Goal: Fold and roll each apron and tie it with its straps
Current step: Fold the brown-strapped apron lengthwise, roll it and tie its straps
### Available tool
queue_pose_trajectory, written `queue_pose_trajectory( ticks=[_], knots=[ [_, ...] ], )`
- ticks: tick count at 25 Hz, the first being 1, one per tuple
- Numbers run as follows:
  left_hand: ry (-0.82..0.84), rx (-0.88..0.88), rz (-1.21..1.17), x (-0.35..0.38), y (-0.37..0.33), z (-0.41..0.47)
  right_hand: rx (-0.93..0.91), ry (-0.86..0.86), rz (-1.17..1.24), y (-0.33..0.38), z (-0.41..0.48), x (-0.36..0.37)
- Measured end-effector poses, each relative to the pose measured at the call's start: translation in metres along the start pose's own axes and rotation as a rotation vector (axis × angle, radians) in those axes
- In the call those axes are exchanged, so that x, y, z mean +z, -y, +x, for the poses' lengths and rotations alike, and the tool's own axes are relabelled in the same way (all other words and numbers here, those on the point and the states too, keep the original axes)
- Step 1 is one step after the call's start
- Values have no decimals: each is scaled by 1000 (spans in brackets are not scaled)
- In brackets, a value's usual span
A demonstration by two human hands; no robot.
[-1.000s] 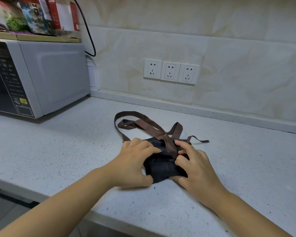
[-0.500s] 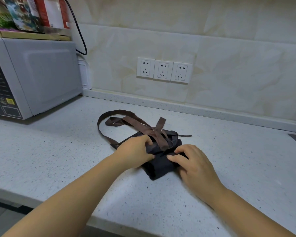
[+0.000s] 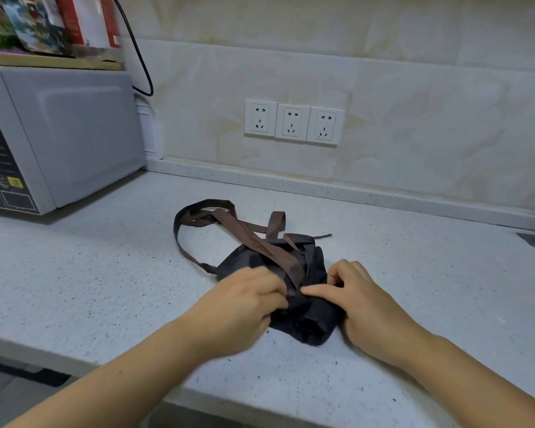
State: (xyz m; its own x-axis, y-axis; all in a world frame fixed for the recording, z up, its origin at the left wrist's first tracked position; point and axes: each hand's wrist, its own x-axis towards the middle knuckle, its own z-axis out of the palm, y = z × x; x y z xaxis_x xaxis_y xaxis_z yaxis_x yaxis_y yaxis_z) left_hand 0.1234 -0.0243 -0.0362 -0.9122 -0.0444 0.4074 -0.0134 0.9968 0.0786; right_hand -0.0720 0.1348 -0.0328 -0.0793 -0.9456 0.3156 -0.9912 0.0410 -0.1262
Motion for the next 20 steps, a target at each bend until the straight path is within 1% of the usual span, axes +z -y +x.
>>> queue_pose_trajectory(
  ticks=[1,4,7,10,12,14,17,20],
  knots=[
    [29,24,-18,1,-4,-8,-17,-21,-24,-1,-5,1],
    [97,-10,-104,1,-10,-24,-19,-88,-21,-5,-16,2],
    [158,-69,-124,-1,-15,-29,-29,-78,9,-8,-18,3],
    [216,-215,-258,-9,-16,-21,18,-31,67,-6,-13,-4],
    [190,-356,-317,-12,-14,0,84,18,141,-5,-9,-12],
    [134,-407,-266,-7,-11,26,112,45,162,-3,-6,-17],
    [231,-380,-185,6,-11,50,144,60,172,3,-3,-19],
    [257,-409,-216,9,-9,55,185,75,222,6,-5,-24]
  ],
)
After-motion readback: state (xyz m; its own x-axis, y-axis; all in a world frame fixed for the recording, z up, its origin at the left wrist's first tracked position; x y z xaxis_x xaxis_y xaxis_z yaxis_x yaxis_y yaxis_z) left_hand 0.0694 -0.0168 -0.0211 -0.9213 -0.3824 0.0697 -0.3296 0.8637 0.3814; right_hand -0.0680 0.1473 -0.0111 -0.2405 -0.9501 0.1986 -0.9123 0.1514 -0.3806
